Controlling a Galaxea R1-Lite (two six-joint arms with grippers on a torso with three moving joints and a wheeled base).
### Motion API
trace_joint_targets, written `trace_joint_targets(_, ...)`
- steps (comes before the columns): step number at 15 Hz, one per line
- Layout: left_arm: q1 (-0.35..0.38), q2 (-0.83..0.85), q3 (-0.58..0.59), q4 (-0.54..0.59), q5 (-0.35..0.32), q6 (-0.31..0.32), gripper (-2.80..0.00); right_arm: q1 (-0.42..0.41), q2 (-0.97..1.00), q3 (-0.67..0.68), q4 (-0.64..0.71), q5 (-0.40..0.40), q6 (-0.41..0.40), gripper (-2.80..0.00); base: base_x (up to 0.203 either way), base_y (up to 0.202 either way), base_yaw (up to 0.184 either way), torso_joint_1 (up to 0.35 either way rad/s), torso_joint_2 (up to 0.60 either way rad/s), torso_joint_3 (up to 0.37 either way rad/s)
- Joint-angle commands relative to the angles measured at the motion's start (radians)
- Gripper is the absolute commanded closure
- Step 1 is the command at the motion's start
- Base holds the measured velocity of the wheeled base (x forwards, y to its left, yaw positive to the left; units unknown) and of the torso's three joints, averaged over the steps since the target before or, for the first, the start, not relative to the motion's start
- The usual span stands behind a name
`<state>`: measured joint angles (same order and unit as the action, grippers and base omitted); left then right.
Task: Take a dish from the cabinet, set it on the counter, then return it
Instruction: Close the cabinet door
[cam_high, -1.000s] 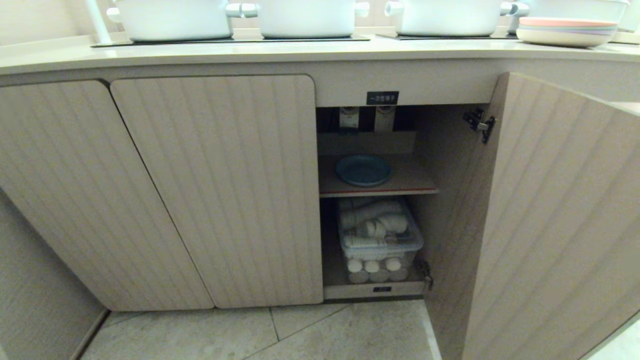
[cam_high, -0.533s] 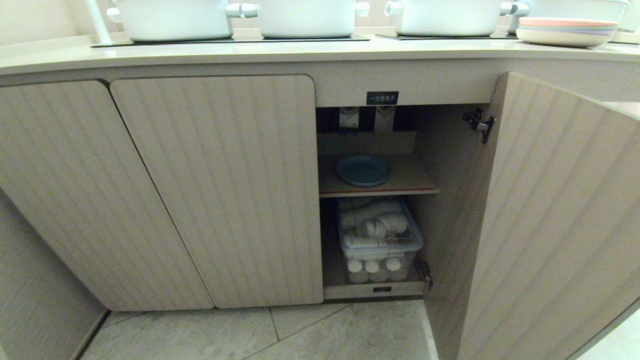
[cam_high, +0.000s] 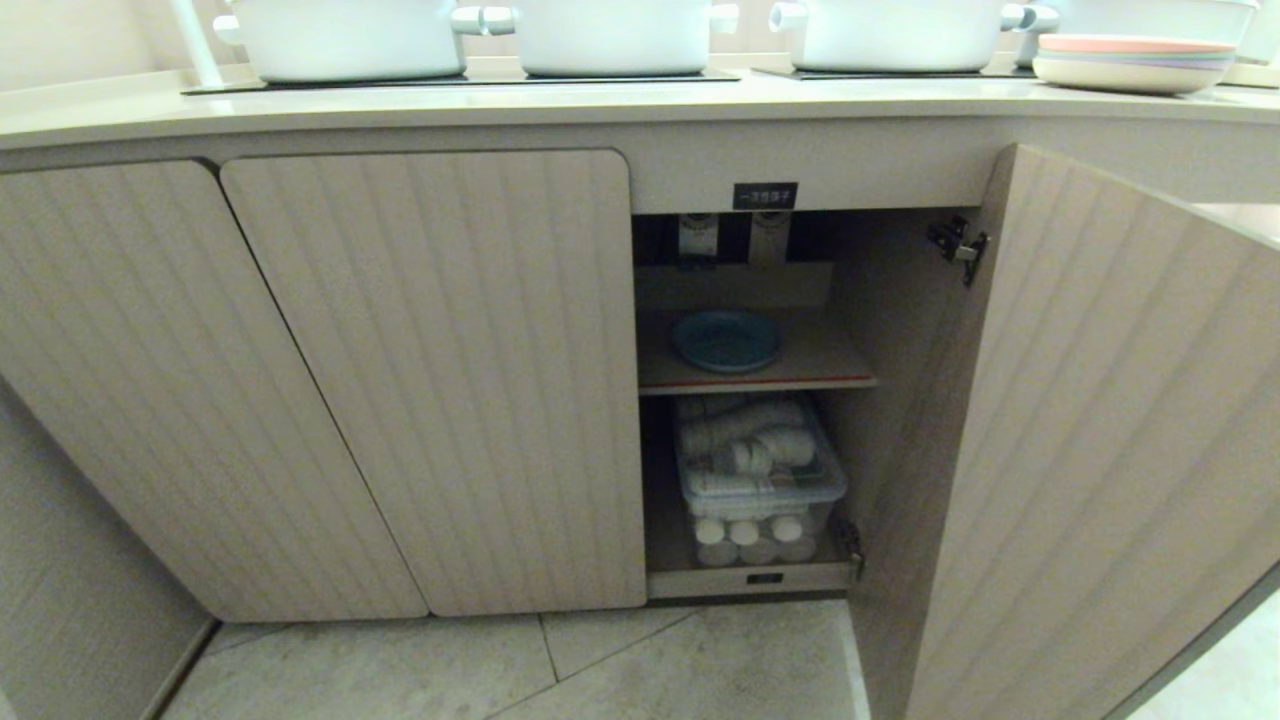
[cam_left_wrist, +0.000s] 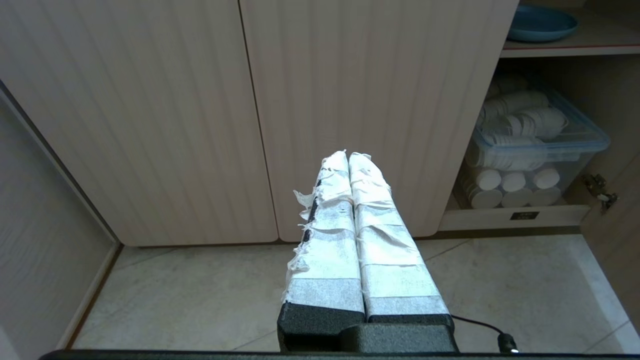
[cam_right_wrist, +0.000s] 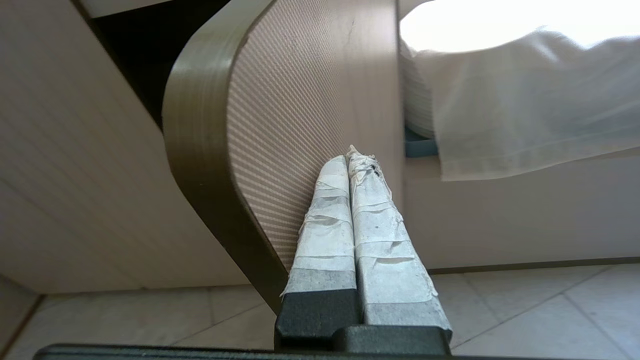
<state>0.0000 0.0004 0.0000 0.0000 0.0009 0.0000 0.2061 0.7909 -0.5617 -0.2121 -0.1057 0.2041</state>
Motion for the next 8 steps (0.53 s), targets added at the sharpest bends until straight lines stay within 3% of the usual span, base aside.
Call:
trace_joint_targets(1, 0.0, 0.0, 0.0, 0.0, 0.0, 0.0, 0.0, 0.021, 0.002, 0.0, -0.001, 0.001, 0.017, 0.0, 0.0, 0.0, 0.0, 0.0, 0.0, 0.0)
trace_joint_targets(8, 0.0, 0.0, 0.0, 0.0, 0.0, 0.0, 0.0, 0.044, 0.004, 0.0, 0.002, 0.017, 0.084, 0.0, 0.0, 0.0, 0.0, 0.0, 0.0, 0.0)
